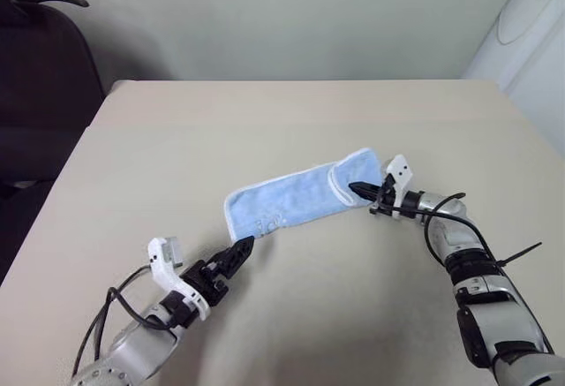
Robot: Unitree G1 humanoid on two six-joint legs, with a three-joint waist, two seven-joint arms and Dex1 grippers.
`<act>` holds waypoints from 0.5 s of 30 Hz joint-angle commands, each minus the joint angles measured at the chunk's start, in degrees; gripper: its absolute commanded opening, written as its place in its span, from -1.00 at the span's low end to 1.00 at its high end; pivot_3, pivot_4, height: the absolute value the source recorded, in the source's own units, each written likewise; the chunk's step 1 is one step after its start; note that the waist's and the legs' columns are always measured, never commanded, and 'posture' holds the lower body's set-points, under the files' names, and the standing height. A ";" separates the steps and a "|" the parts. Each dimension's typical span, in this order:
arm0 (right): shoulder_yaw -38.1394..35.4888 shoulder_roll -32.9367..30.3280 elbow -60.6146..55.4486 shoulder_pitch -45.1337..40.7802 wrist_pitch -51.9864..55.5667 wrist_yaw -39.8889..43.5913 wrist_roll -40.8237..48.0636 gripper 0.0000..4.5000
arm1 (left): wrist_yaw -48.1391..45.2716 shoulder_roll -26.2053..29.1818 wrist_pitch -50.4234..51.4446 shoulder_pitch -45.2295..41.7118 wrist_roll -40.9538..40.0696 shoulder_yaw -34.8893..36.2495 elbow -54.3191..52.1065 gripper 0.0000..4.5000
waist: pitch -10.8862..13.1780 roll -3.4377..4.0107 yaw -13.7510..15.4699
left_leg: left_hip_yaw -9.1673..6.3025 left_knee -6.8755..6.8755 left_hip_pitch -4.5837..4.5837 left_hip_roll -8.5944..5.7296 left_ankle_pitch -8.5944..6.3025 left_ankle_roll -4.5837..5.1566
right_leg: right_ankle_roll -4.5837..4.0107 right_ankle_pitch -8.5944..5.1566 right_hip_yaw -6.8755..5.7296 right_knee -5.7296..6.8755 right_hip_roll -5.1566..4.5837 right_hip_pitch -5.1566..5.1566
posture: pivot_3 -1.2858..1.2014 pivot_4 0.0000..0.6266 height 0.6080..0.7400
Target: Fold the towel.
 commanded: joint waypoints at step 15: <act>-2.66 1.50 -2.06 -1.68 -1.11 -1.34 0.63 -1.00 | 21.58 -4.82 -5.94 -15.82 -9.82 -3.22 17.12 0.99 | 0.03 0.27 1.59 | 0.10 -0.03 1.07 -0.16 -0.26 0.33 | -0.25 -0.14 -0.14 0.20 0.06 1.01 | 0.03 -0.52 1.00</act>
